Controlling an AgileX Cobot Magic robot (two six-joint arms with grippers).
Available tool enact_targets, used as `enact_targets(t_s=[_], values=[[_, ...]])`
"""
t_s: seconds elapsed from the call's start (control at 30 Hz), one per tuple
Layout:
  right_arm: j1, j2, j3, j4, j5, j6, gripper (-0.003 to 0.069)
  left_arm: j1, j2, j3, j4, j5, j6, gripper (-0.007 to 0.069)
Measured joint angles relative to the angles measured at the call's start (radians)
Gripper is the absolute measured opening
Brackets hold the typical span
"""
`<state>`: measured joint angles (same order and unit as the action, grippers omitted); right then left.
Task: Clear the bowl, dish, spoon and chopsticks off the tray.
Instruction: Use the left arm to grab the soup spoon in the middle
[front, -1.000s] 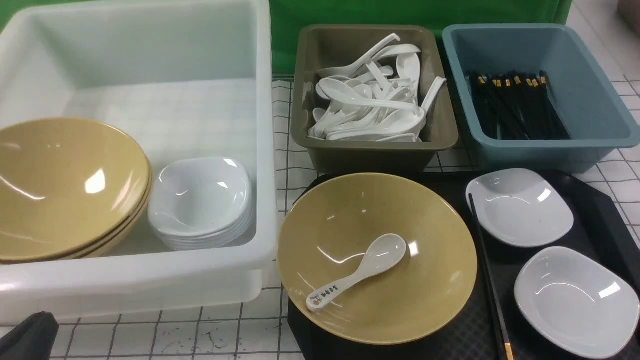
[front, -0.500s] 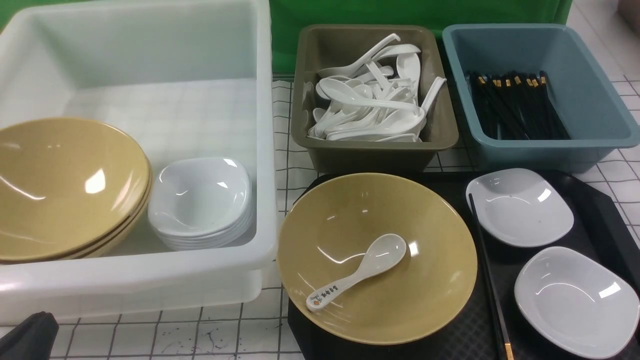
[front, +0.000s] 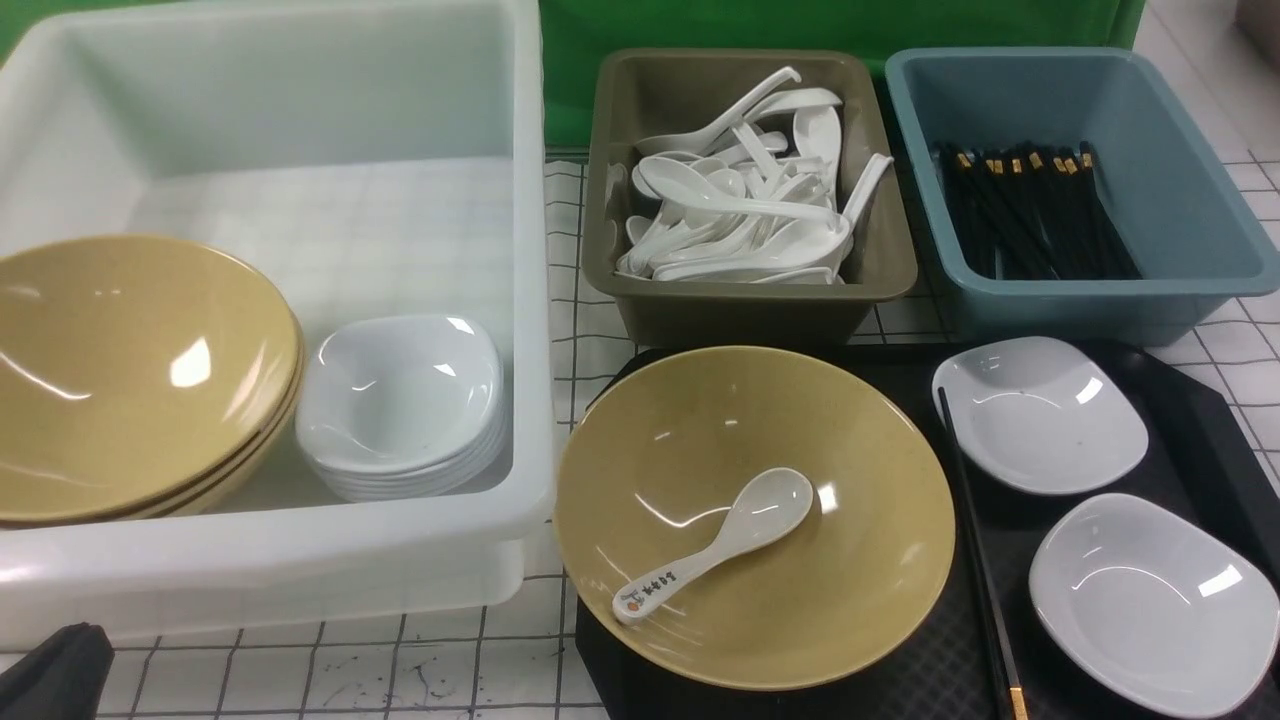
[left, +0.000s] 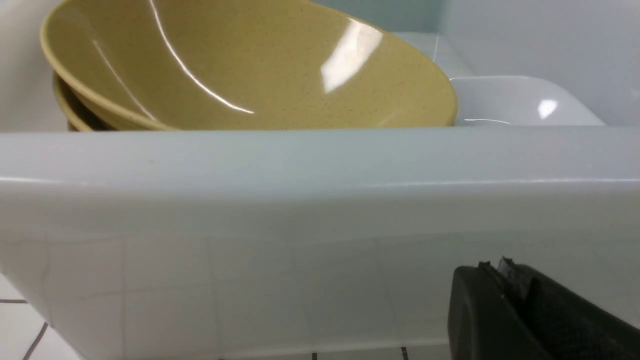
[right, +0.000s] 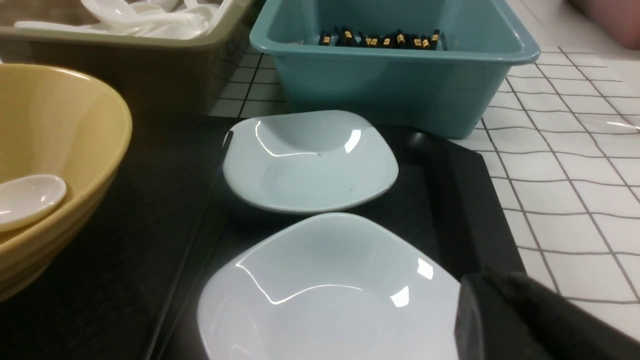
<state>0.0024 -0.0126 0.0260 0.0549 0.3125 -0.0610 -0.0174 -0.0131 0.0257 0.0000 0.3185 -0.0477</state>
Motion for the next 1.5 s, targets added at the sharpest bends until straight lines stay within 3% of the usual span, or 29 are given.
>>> enact_targets(t_s=[0.17,0.33,0.43,0.5,0.53,0.63,0.73,0.8,0.9,0.93,0.97,1.03,1.13,1.23,1.33,1.5], values=[[0.000,0.000,0.003,0.000,-0.115,0.000,0.0091,0.000,0.000,0.001,-0.013,-0.107,-0.003,-0.0006],[0.000,0.000,0.004,0.000,-0.524,0.005,0.0097,0.000,0.000,0.001,-0.023,-0.523,-0.006,-0.0006],[0.000,0.000,0.004,0.000,-0.646,0.028,0.0099,0.000,0.000,0.001,-0.023,-0.639,-0.007,-0.0006],[0.000,0.000,0.004,0.000,-0.813,0.138,0.0100,0.000,0.000,0.001,-0.023,-0.819,-0.007,-0.0006],[0.000,0.000,0.004,0.000,-0.824,0.150,0.0100,0.000,0.000,0.001,-0.023,-0.833,-0.008,-0.0006],[0.000,0.000,0.004,0.001,-0.986,0.529,0.0104,0.000,0.000,0.001,-0.040,-1.081,-0.069,-0.0006],[0.000,0.000,0.004,0.007,-1.003,0.625,0.0106,0.000,-0.001,-0.014,-0.053,-1.126,-0.128,-0.0006],[0.000,0.000,-0.009,0.007,-0.980,0.627,0.0106,0.000,-0.001,-0.056,-0.051,-1.078,-0.147,-0.0006],[0.000,0.009,-0.194,0.009,-0.766,0.471,0.0073,0.000,0.043,-0.337,-0.038,-0.734,-0.171,-0.0006],[0.000,0.011,-0.207,0.009,-0.751,0.461,0.0070,0.000,0.050,-0.353,-0.037,-0.712,-0.171,-0.0006],[0.000,0.039,-0.298,0.008,-0.652,0.388,0.0050,0.000,0.108,-0.465,-0.030,-0.558,-0.171,-0.0006],[0.000,0.121,-0.434,0.007,-0.492,0.270,0.0042,0.000,0.258,-0.622,-0.015,-0.391,-0.163,-0.0006],[0.000,0.187,-0.486,0.006,-0.396,0.220,0.0042,-0.006,0.390,-0.697,0.000,-0.276,-0.151,-0.0006],[0.000,0.292,-0.509,0.006,-0.237,0.179,0.0042,-0.062,0.564,-0.772,-0.016,-0.094,-0.108,-0.0006],[0.010,0.398,-0.509,0.019,0.051,0.146,0.0042,-0.183,0.763,-0.867,-0.104,0.174,0.005,-0.0006],[0.064,0.497,-0.509,0.133,0.407,-0.116,0.0042,-0.382,0.984,-0.962,-0.291,0.410,0.214,-0.0006]])
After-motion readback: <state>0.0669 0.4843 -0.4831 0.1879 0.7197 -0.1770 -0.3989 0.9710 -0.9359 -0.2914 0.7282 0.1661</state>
